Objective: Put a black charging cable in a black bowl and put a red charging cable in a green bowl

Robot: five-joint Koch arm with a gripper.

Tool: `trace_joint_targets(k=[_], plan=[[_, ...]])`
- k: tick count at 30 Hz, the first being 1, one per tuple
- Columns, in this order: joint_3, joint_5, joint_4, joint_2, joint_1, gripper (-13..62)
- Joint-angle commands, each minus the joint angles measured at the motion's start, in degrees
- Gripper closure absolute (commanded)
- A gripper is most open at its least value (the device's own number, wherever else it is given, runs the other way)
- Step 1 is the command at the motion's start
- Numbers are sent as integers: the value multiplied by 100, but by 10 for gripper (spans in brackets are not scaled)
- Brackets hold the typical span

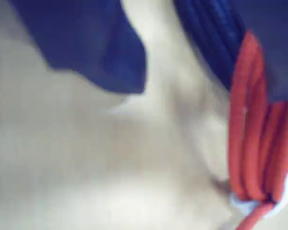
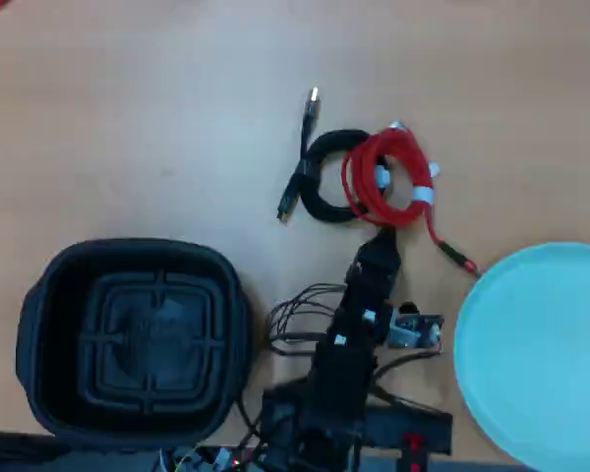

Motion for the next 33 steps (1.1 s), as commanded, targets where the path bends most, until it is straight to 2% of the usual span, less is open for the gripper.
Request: trace_joint_targets(k=[1, 19, 25, 33], plan=[[-6293, -325, 8235, -1397, -1582, 188], [-6592, -220, 8561, -1485, -1661, 190], [-7453, 642, 9105, -1608, -1934, 189], [-8613, 809, 9624, -1802, -2109, 188]])
